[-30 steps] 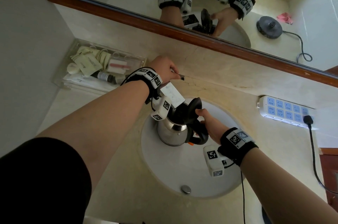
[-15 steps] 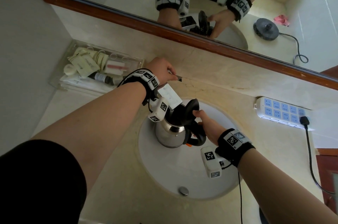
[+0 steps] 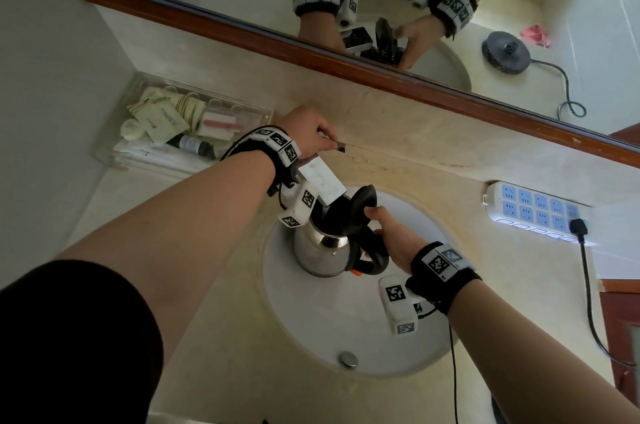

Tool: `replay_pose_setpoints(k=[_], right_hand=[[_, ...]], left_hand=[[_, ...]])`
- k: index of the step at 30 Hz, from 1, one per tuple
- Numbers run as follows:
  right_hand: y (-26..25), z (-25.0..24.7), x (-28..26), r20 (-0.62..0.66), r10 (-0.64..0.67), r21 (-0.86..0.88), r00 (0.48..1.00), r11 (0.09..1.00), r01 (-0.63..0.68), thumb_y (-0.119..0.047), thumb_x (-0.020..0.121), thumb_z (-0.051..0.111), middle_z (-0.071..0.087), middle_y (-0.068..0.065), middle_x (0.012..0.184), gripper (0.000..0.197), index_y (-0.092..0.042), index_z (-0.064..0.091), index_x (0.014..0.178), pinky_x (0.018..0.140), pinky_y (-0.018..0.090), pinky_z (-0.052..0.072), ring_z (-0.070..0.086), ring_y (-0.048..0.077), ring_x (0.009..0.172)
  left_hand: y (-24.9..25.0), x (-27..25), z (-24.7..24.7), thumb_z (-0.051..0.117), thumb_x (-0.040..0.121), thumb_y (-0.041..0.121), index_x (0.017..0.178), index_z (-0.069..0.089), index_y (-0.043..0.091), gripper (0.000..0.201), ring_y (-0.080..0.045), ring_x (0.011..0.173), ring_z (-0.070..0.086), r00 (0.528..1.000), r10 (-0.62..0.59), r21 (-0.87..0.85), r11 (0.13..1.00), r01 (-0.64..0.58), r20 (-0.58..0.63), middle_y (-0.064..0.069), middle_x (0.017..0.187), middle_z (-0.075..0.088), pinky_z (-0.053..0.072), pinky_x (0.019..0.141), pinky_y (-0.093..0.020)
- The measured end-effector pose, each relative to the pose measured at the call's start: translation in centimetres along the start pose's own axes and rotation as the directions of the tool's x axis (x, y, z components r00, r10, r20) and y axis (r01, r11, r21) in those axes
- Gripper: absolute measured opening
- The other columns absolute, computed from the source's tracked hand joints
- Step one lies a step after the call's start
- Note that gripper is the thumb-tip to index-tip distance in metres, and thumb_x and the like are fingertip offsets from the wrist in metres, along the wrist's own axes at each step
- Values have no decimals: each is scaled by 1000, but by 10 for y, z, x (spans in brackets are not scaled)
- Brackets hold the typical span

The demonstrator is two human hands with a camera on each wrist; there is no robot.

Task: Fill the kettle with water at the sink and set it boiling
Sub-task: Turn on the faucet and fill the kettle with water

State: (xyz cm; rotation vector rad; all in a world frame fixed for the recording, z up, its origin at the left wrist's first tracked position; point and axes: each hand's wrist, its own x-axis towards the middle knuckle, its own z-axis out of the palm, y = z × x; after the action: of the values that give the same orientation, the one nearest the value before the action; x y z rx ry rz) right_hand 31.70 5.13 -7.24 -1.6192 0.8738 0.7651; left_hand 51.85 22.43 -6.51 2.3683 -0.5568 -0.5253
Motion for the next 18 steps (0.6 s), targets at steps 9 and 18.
replay_pose_setpoints(k=[9,18], right_hand=[[-1,1,-1,-8,-4,18,1000,1000,4,-74,63,52,67,9,104,84,-20,60,127,92,42,44,65,26,96],[-2,1,-1,-17,20,55,1000,998,-19,-70,69,53,67,11,110,79,-19,57,129,104,48,42,64,28,103]], left_hand=[[3,0,-3,66,90,22,106,79,25,21,-3,67,51,999,26,25,999,-27,31,6,92,62,37,63,-18],[4,1,-2,53,96,14,99,79,25,27,-14,84,61,996,54,50,997,-58,71,0,107,72,46,75,-24]])
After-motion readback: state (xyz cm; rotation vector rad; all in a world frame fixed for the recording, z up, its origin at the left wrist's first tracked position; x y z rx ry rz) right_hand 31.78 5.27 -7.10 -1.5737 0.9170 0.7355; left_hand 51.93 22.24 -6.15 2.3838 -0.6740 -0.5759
